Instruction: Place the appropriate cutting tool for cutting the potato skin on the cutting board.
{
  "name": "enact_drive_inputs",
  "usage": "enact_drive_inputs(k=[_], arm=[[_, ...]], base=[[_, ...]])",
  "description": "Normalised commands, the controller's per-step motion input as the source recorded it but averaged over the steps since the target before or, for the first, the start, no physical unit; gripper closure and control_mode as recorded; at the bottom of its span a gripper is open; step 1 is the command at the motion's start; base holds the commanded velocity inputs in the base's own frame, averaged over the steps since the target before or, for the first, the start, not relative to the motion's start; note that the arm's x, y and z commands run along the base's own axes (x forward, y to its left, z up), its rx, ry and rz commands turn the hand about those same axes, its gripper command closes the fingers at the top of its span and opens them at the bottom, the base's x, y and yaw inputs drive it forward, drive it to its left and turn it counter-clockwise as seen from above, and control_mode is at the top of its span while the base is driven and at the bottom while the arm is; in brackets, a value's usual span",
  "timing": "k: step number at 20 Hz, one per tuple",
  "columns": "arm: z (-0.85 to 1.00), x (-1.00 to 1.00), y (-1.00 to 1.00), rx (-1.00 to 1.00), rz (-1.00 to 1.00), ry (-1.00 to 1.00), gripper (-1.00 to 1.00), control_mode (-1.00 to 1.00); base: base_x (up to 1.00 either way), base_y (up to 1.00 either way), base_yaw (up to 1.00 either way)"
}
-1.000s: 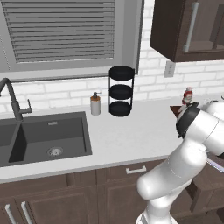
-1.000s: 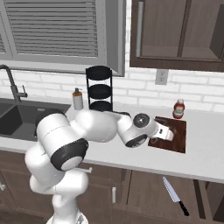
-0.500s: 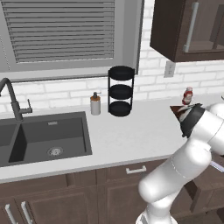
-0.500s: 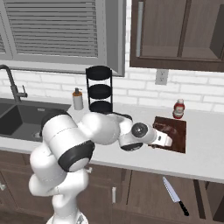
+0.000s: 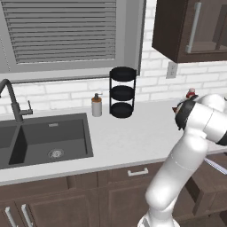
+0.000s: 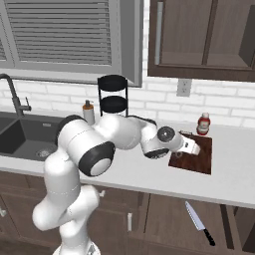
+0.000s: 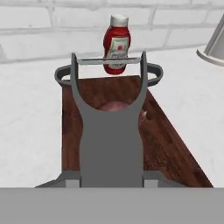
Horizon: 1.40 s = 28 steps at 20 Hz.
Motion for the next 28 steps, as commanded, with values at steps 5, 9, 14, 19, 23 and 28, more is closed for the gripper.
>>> enact_drive_inputs(k=[5, 9, 14, 19, 23, 28], arm=[[-0.31, 0.00, -0.17, 0.00, 0.01, -0.14, 1.00, -1.00], [-0.21, 0.00, -0.05, 0.00, 0.01, -0.08, 1.00, -1.00], [-0.25, -0.01, 0.01, 0.01, 0.00, 0.02, -1.00, -1.00], [0.00, 0.00, -0.14, 0.07, 0.01, 0.03, -1.00, -1.00], [0.32, 0.00, -0.31, 0.06, 0.09, 0.01, -1.00, -1.00], [0.70, 0.00, -0.31, 0.00, 0.14, 0.01, -1.00, -1.00]], base=[[0.00, 0.00, 0.00], [0.00, 0.00, 0.00], [0.00, 0.00, 0.00], [0.00, 0.00, 0.00], [0.00, 0.00, 0.00], [0.00, 0.00, 0.00]])
